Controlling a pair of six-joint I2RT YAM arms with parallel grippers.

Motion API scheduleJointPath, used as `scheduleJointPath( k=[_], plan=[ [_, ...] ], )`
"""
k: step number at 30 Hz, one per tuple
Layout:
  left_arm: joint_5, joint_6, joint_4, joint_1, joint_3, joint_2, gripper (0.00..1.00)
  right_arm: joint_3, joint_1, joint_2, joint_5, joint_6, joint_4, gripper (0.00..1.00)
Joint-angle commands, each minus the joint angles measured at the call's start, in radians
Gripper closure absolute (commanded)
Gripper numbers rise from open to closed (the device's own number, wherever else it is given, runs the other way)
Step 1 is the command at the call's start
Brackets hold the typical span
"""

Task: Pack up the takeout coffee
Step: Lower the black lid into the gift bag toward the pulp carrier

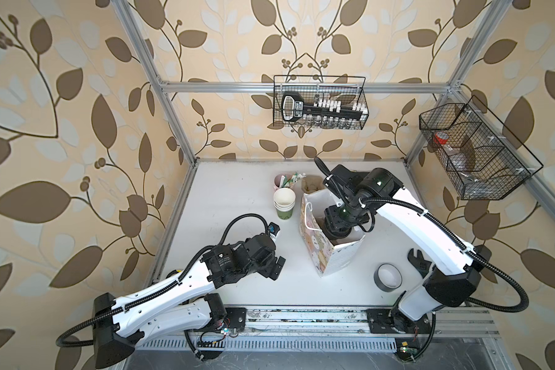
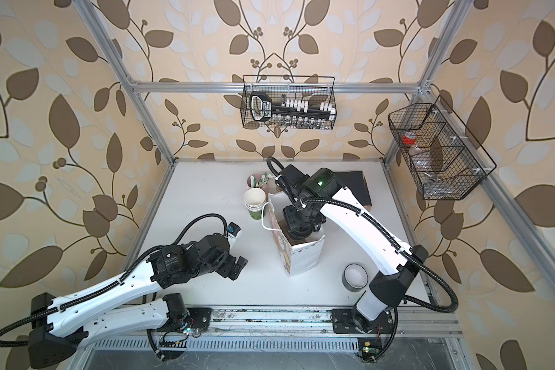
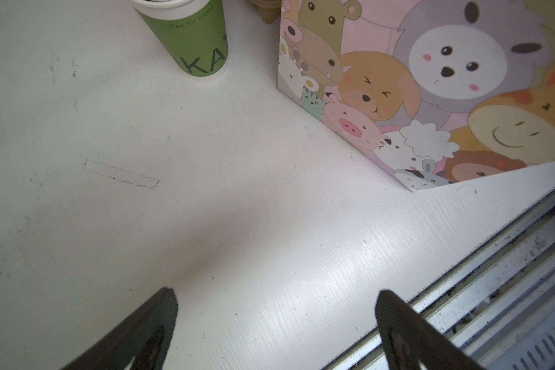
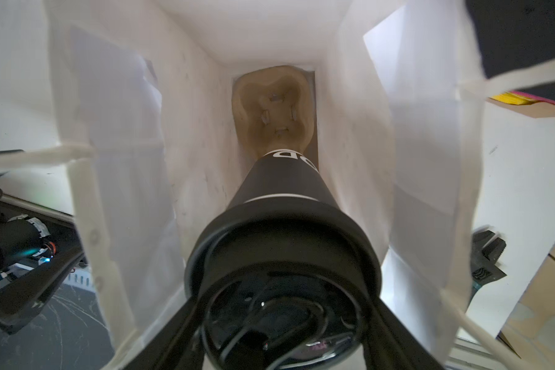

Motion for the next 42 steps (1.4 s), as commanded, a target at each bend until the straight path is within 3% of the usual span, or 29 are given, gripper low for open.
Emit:
scheduleJointPath(
  k=[1,42],
  plan=[
    [-0.014,-0.016,-0.007,-0.010,0.033,-0.011,0.01,-0.031,0.007,0.025,0.017,-0.013,-0.021,0.31],
    [-0.017,-0.018,-0.007,-0.010,0.032,-0.012,0.01,-0.328,0.012,0.003,-0.028,0.024,0.135,0.31]
  ],
)
